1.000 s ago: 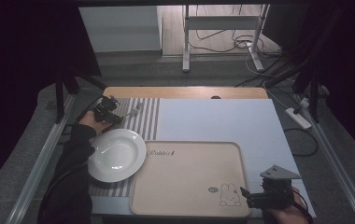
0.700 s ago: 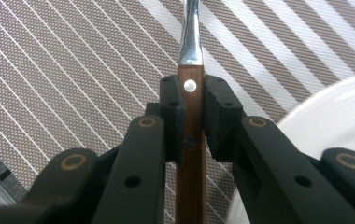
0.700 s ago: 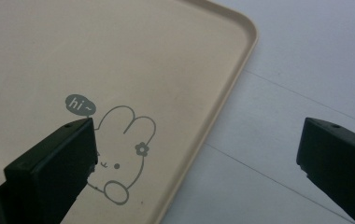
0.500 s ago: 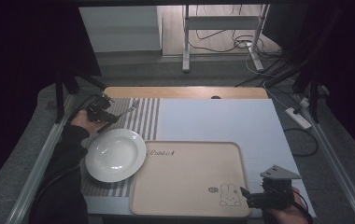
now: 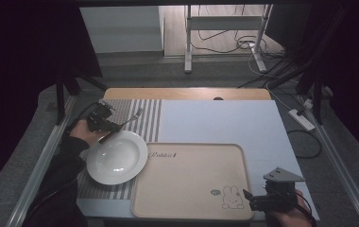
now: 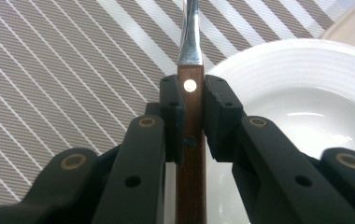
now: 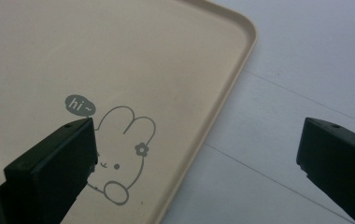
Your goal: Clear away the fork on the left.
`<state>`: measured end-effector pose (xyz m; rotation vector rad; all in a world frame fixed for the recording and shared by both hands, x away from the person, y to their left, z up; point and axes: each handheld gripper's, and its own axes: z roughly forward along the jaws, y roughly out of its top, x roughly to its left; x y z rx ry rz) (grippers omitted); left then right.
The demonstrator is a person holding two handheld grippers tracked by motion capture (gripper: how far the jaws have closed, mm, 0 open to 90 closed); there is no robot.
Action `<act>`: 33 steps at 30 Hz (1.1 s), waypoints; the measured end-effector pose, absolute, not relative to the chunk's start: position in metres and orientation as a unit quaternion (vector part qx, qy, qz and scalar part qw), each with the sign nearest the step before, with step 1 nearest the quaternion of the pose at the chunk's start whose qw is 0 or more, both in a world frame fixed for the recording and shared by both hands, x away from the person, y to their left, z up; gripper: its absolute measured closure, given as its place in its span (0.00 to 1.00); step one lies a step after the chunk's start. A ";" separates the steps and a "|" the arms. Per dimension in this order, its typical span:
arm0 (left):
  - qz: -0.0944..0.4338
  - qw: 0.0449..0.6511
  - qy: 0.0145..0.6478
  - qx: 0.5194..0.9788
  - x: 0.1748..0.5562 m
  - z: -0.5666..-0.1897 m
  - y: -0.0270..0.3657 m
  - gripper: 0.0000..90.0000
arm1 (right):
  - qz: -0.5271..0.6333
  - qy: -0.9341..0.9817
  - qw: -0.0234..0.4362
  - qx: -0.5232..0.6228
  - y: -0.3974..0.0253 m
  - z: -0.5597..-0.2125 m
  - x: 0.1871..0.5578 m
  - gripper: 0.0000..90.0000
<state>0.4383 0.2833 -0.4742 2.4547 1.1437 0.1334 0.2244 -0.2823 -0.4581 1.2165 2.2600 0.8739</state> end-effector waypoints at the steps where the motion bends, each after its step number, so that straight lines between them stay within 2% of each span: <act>1: 0.046 0.218 0.413 0.883 0.436 -0.474 0.283 0.87 | 0.315 0.814 0.213 0.439 -0.282 -0.458 0.224 0.00; 33: 0.034 0.234 0.402 0.884 0.357 -0.481 0.241 0.87 | 0.315 0.815 0.216 0.436 -0.282 -0.458 0.224 0.00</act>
